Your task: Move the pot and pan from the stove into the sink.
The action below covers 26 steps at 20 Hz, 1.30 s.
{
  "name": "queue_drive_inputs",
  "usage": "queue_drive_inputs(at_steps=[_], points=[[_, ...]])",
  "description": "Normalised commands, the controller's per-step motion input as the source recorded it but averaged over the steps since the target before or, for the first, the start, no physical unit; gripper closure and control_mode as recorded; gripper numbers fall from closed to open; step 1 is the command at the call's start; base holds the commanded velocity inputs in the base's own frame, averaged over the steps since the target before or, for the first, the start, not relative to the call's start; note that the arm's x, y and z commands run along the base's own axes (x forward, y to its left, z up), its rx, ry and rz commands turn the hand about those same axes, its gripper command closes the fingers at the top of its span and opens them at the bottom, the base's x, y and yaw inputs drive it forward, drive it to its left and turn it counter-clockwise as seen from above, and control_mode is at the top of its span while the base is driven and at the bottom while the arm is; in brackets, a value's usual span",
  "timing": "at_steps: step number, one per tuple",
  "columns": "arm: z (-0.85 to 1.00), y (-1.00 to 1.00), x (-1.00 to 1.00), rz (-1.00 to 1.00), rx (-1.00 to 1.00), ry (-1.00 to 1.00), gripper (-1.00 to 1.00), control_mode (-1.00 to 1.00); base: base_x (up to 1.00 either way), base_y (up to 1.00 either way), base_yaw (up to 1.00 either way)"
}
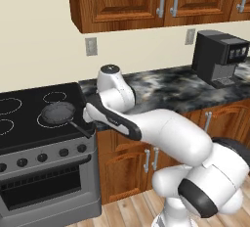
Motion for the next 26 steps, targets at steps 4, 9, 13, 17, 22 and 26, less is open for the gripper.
queue_drive_inputs(at_steps=[4, 9, 13, 17, 22, 26], points=[[-0.07, 0.46, 0.18, 0.02, -0.01, -0.04, -1.0, -1.0, 0.0, 0.0, 0.0], [-0.04, 0.32, 0.02, 0.0, 0.0, 0.0, -1.0, -1.0, 0.0, 0.0, 0.0], [-0.08, 0.1, -0.01, 0.01, -0.02, 0.04, -1.0, -1.0, 0.0, 0.0, 0.0], [-0.15, 0.0, 0.01, 0.03, 0.0, 0.01, -1.0, -1.0, 0.0, 0.0, 0.0], [-0.32, -0.02, 0.13, 0.17, 0.0, 0.0, -1.0, -1.0, 0.0, 0.0, 0.0], [-0.39, 0.0, 0.17, 0.22, 0.0, 0.0, -1.0, -1.0, 0.0, 0.0, 0.0]])
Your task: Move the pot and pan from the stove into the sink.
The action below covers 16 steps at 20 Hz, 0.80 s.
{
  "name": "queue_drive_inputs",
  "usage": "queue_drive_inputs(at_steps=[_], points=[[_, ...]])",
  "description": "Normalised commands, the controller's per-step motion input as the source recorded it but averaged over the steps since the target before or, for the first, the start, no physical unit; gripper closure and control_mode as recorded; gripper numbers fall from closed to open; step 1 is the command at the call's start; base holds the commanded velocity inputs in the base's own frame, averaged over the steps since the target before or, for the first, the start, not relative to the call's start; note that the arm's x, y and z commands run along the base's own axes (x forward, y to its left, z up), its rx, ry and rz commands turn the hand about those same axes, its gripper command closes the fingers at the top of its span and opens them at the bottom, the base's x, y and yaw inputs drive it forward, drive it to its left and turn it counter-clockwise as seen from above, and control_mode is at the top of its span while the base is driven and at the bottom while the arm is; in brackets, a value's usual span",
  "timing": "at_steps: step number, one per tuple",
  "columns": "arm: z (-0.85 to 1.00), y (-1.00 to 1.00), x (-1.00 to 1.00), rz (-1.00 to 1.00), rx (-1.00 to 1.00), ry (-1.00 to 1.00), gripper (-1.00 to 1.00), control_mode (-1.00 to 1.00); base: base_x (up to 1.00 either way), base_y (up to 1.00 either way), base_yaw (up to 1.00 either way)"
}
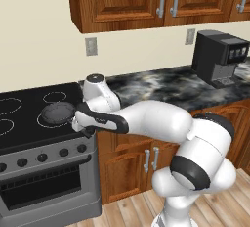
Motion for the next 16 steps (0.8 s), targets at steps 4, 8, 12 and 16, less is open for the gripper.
queue_drive_inputs(at_steps=[4, 8, 12, 16], points=[[-0.32, 0.0, 0.11, 0.22, 0.0, -0.03, -1.0, -1.0, 0.0, 0.0, 0.0], [-0.34, 0.0, 0.11, 0.2, 0.0, -0.03, -1.0, -1.0, 0.0, 0.0, 0.0], [-0.26, 0.0, 0.07, 0.13, 0.0, -0.03, -1.0, -1.0, 0.0, 0.0, 0.0], [-0.03, 0.0, 0.0, 0.03, 0.0, 0.0, -1.0, -1.0, 0.0, 0.0, 0.0]])
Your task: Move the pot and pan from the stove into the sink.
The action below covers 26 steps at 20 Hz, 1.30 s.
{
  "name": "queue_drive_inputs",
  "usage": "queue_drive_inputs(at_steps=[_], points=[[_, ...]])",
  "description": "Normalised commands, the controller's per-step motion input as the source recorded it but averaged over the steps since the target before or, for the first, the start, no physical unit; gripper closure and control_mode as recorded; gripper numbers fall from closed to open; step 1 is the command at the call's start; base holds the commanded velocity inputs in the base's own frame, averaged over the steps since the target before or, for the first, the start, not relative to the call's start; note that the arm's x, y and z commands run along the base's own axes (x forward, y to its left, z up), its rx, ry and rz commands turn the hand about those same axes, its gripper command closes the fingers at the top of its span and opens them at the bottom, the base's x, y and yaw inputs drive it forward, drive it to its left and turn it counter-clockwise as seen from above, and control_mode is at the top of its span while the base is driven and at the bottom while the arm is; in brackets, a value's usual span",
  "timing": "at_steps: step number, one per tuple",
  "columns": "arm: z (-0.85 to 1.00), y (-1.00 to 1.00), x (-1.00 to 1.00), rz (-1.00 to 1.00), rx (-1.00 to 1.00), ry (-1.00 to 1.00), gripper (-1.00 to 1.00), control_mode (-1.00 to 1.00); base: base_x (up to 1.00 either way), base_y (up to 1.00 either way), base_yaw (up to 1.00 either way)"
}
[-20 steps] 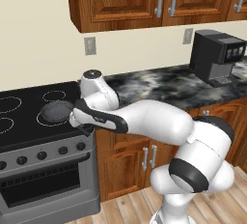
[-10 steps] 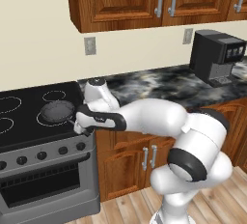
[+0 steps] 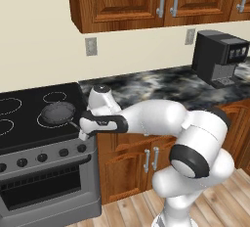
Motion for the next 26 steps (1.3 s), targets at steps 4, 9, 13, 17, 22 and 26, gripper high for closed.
queue_drive_inputs(at_steps=[4, 9, 13, 17, 22, 26], points=[[-0.03, 0.0, 0.03, 0.0, 0.0, 0.0, -1.0, -1.0, 0.0, 0.0, 0.0], [-0.12, 0.04, 0.17, -0.03, 0.0, -0.03, -1.0, -1.0, 0.0, 0.0, 0.0], [-0.13, 0.08, 0.2, -0.06, -0.01, -0.03, -1.0, -1.0, 0.0, 0.0, 0.0], [-0.15, 0.05, 0.13, -0.06, -0.02, -0.01, -1.0, -1.0, 0.0, 0.0, 0.0], [-0.19, 0.05, 0.07, -0.05, -0.01, 0.0, -1.0, -1.0, 0.0, 0.0, 0.0], [-0.13, 0.05, 0.07, -0.04, 0.0, 0.0, -1.0, -1.0, 0.0, 0.0, 0.0]])
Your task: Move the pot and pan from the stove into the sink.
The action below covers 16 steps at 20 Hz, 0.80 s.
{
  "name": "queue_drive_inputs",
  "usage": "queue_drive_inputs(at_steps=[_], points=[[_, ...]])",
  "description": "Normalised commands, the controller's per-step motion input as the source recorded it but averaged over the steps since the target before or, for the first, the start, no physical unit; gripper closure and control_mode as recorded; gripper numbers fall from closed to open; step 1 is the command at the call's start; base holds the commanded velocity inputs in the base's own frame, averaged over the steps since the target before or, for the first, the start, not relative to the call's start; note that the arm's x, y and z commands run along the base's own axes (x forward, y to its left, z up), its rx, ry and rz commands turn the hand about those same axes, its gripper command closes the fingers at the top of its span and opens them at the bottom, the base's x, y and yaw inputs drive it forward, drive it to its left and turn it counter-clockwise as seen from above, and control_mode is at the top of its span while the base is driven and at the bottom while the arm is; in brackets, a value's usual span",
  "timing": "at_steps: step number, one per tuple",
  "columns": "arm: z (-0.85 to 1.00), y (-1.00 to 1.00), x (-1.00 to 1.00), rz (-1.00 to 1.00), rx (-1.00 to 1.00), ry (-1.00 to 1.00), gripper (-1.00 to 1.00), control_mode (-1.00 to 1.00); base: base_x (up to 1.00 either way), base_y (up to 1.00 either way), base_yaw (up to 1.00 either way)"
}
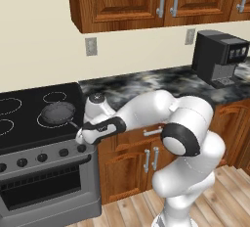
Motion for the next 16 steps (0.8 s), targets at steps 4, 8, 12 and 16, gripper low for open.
queue_drive_inputs(at_steps=[4, 8, 12, 16], points=[[-0.06, 0.02, 0.06, -0.02, 0.0, 0.0, -1.0, -1.0, 0.0, 0.0, 0.0], [-0.05, 0.04, 0.12, -0.02, 0.0, 0.0, -1.0, -1.0, 0.0, 0.0, 0.0], [-0.08, 0.07, 0.24, -0.01, 0.0, 0.0, -1.0, -1.0, 0.0, 0.0, 0.0], [-0.15, 0.08, 0.22, -0.01, 0.0, 0.0, -1.0, -1.0, 0.0, 0.0, 0.0]])
